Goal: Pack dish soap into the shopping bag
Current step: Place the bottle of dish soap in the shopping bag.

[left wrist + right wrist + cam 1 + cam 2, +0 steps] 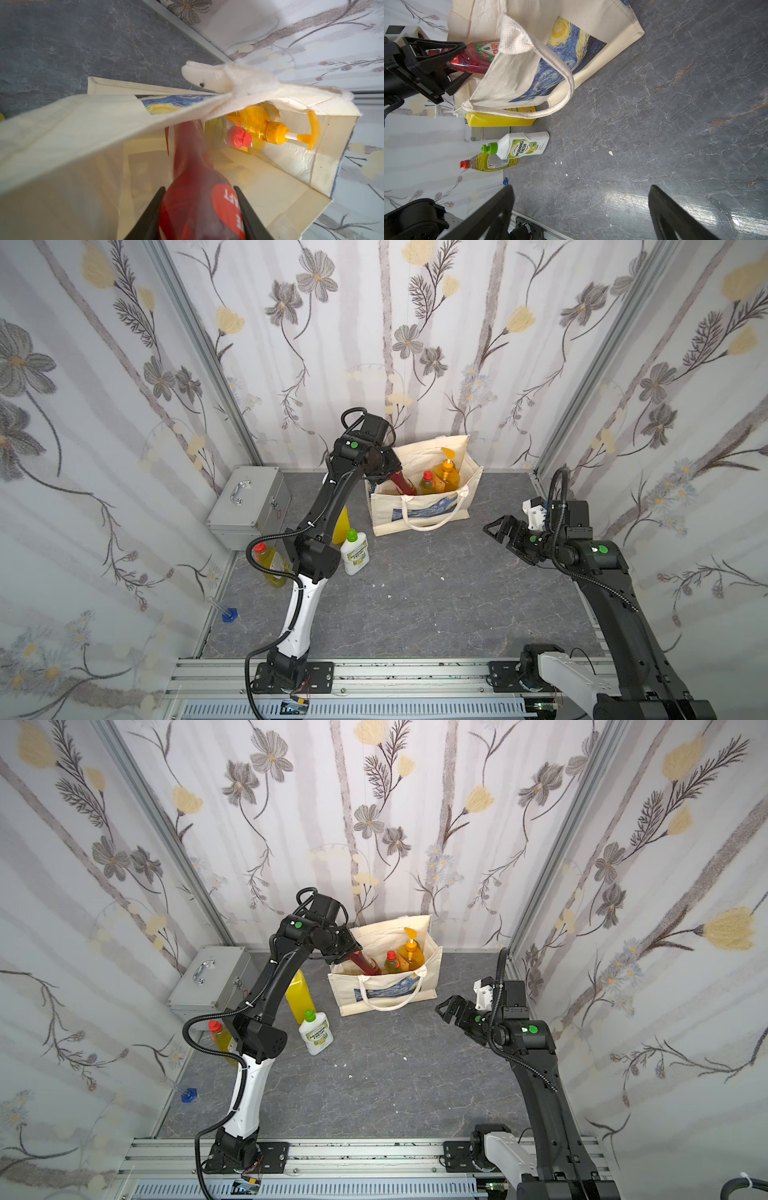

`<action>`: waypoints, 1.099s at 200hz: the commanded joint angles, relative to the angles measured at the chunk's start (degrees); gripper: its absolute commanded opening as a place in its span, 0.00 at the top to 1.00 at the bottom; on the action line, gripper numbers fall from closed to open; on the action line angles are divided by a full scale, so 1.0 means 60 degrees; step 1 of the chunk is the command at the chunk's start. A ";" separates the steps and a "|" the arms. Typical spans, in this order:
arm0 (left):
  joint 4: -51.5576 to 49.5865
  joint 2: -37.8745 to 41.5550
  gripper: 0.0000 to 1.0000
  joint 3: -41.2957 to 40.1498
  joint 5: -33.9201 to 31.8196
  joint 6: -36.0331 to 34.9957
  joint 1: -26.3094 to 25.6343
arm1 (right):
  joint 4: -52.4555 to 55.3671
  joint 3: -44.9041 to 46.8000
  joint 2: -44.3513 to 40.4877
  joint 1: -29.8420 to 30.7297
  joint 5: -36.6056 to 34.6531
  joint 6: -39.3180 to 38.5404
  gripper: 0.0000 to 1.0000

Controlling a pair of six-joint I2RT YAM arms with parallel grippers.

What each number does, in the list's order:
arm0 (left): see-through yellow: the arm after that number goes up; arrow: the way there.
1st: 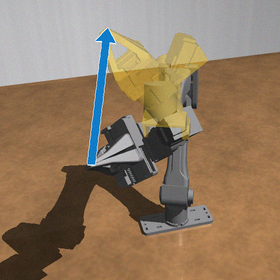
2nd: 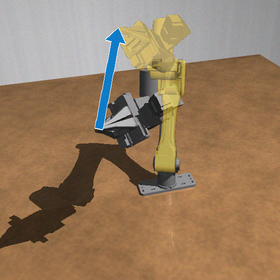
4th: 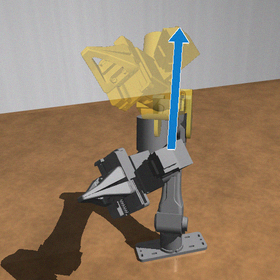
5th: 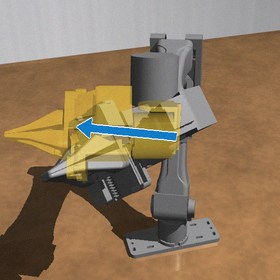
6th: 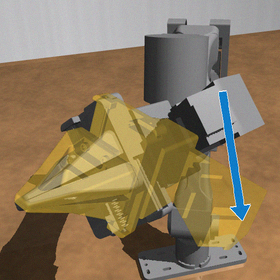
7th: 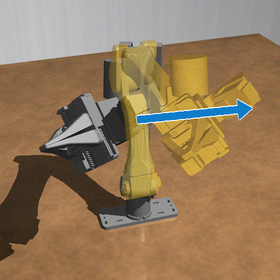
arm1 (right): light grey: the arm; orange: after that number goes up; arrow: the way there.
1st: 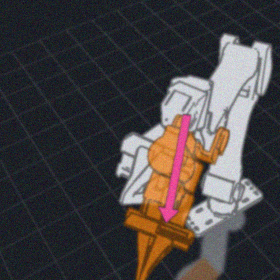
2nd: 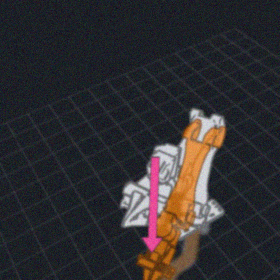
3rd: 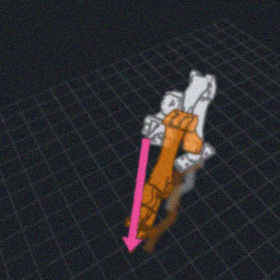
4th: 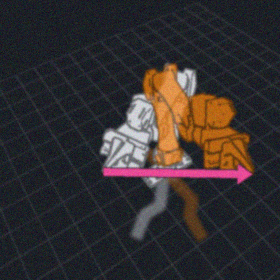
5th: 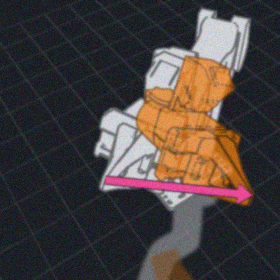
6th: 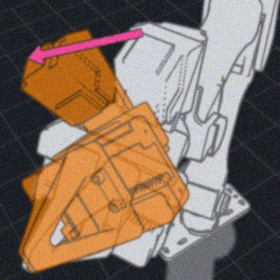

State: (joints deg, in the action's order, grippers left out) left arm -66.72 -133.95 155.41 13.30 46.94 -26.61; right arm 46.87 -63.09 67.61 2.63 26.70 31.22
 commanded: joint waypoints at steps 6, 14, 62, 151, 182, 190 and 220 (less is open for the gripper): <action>0.0414 -0.0281 0.72 0.0098 -0.0244 -0.0331 -0.0120 | 0.0051 0.0012 -0.0127 -0.0043 -0.0080 -0.0207 0.00; 0.0503 -0.0375 0.72 0.0099 -0.0225 -0.0302 -0.0146 | 0.0140 0.0012 -0.0168 -0.0079 -0.0091 -0.0251 0.00; 0.0864 -0.0783 0.72 0.0112 -0.0316 -0.0326 -0.0237 | 0.0588 0.0150 -0.0670 -0.0240 -0.0420 -0.0463 0.00; 0.1862 -0.1723 0.71 0.0318 -0.0163 -0.0279 -0.0499 | 0.1503 0.0276 -0.1367 -0.0511 -0.0846 -0.0853 0.00; 0.1914 -0.1873 0.70 0.0316 -0.0123 -0.0352 -0.0567 | 0.1552 0.0262 -0.1384 -0.0584 -0.0861 -0.0901 0.00; 0.1947 -0.1896 0.69 0.0318 -0.0108 -0.0340 -0.0575 | 0.1548 0.0261 -0.1359 -0.0585 -0.0846 -0.0912 0.00; 0.2028 -0.1863 0.63 0.0318 -0.0035 -0.0323 -0.0576 | 0.1520 0.0233 -0.1270 -0.0617 -0.0812 -0.0934 0.00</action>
State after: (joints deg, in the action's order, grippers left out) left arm -59.81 -145.12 156.86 10.37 44.58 -29.87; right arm 56.03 -61.49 59.59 -0.95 22.20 26.28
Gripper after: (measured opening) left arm 0.441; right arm 0.998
